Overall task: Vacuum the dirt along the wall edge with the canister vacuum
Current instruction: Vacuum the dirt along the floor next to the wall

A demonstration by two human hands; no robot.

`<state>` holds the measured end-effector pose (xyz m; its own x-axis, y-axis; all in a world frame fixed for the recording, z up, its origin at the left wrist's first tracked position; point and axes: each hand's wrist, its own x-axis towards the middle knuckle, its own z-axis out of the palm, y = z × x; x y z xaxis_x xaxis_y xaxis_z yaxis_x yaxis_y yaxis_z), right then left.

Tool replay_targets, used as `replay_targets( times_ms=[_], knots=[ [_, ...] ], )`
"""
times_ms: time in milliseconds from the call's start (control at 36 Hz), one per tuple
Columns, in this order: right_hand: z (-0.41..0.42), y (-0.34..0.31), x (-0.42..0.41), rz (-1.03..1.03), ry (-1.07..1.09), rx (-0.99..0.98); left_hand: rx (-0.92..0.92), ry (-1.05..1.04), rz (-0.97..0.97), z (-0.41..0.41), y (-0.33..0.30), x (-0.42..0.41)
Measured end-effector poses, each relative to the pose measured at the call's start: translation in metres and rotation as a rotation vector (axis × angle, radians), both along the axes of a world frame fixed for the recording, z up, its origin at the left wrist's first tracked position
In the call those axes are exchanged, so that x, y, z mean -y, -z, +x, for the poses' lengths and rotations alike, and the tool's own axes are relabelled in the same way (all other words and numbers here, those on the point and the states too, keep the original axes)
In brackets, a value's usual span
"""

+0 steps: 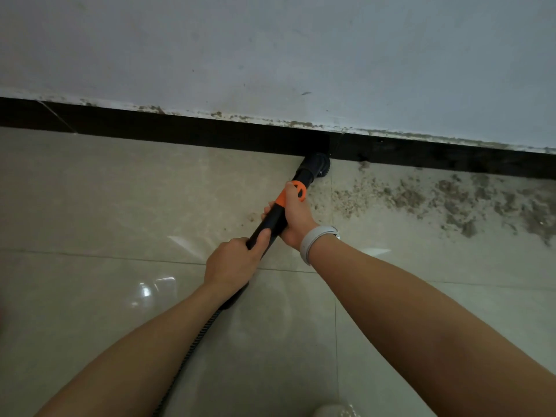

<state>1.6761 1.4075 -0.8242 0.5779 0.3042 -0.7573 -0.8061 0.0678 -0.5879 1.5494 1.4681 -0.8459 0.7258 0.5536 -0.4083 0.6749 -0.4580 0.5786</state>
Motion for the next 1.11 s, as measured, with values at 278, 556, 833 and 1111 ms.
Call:
replay_targets(
  times_ms=[278, 556, 833, 1111],
  knots=[
    [0.018, -0.004, 0.021, -0.011, 0.046, -0.023, -0.022, 0.100, -0.011, 0.022, -0.006, 0.013],
    [0.008, -0.013, 0.015, 0.016, 0.018, -0.069, -0.049, 0.099, 0.002, 0.010, -0.021, 0.005],
    [-0.019, -0.022, -0.007, 0.053, -0.042, -0.119, -0.066, 0.039, -0.016, -0.020, -0.032, -0.014],
    [-0.052, -0.027, -0.024, 0.060, -0.105, -0.128, -0.067, 0.014, -0.005, -0.058, -0.036, -0.023]
  ],
)
